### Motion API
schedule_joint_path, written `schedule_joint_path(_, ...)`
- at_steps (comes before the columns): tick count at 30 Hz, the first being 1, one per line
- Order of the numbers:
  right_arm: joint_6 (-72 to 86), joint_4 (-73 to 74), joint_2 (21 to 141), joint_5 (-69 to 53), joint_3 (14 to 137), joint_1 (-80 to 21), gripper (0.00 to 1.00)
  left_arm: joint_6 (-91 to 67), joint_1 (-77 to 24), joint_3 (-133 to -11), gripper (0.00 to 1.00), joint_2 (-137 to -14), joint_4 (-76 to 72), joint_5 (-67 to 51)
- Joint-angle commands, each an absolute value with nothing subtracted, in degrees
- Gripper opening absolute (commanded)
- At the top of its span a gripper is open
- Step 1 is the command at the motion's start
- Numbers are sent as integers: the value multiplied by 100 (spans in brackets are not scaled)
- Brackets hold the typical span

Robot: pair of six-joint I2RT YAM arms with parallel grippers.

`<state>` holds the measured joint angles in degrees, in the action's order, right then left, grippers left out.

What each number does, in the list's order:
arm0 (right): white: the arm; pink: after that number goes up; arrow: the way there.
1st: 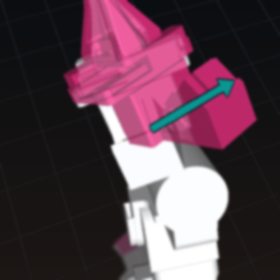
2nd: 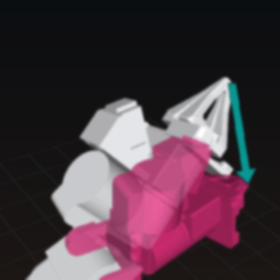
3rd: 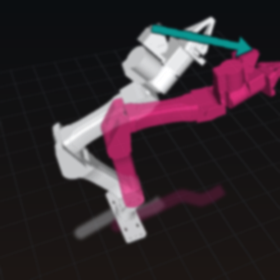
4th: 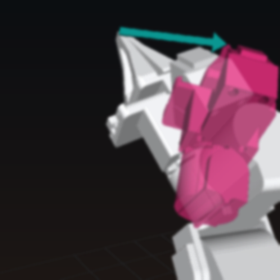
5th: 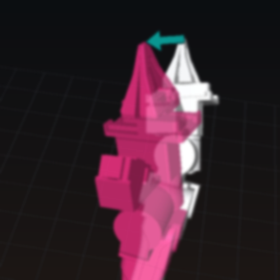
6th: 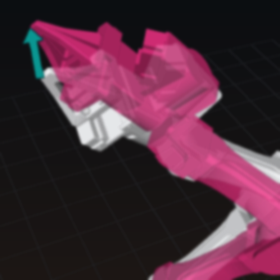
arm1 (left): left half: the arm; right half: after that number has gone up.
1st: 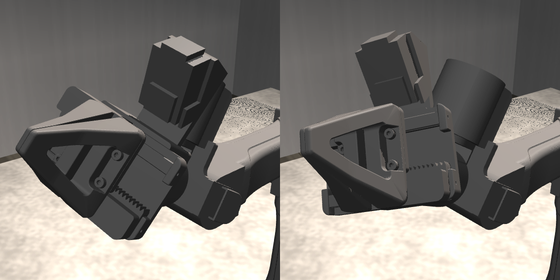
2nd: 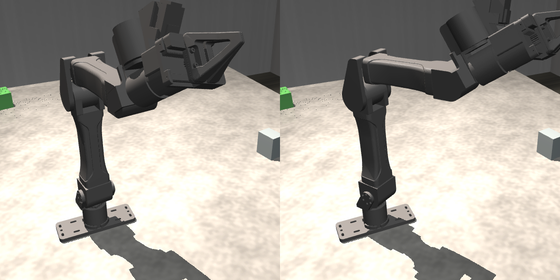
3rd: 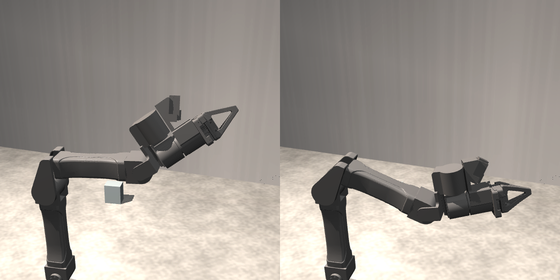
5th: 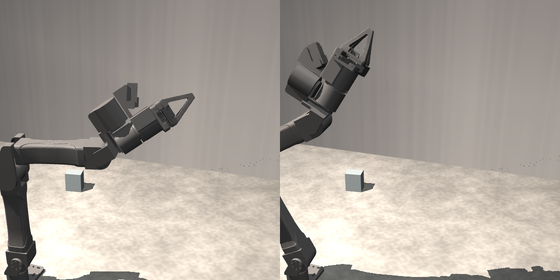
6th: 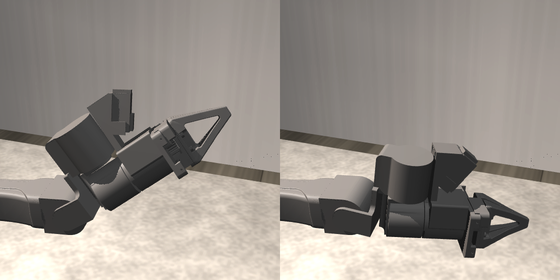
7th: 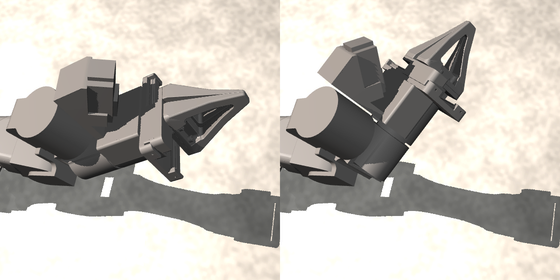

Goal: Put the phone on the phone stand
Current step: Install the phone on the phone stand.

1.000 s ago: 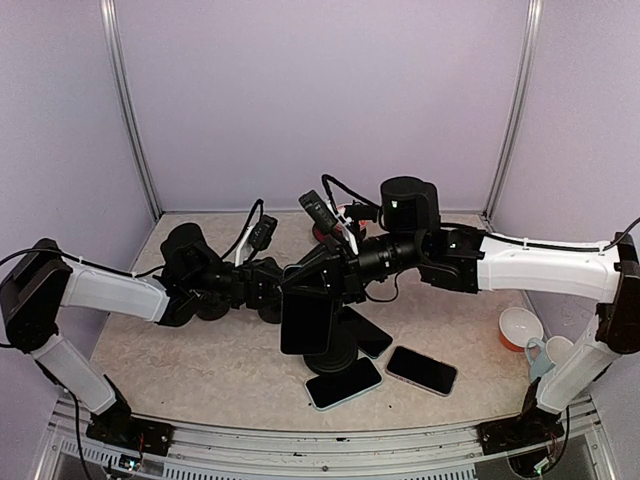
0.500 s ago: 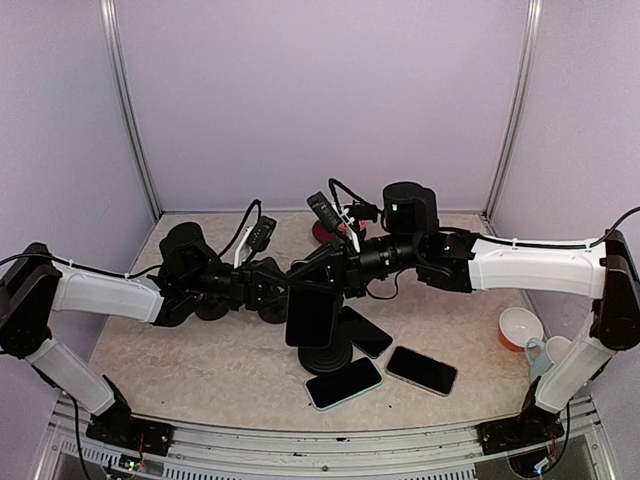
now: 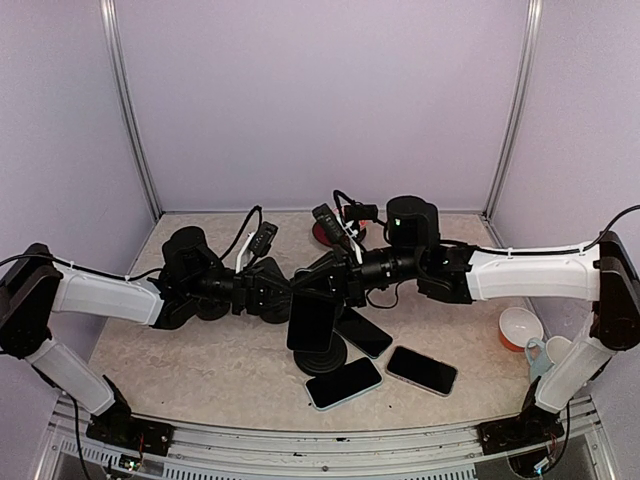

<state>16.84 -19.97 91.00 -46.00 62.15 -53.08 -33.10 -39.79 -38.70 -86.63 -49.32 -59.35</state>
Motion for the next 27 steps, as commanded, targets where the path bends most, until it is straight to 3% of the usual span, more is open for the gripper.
schedule_joint_path(1, 1662, -1760, 8977, -4495, 6072, -5058, 0, -3254, -3889, -3868, 0, -8374, -5546, -6110)
schedule_joint_path(27, 1778, -1374, 8795, -3837, 5809, -4849, 0, -3157, -3804, -3747, 0, -8275, -5437, -5965)
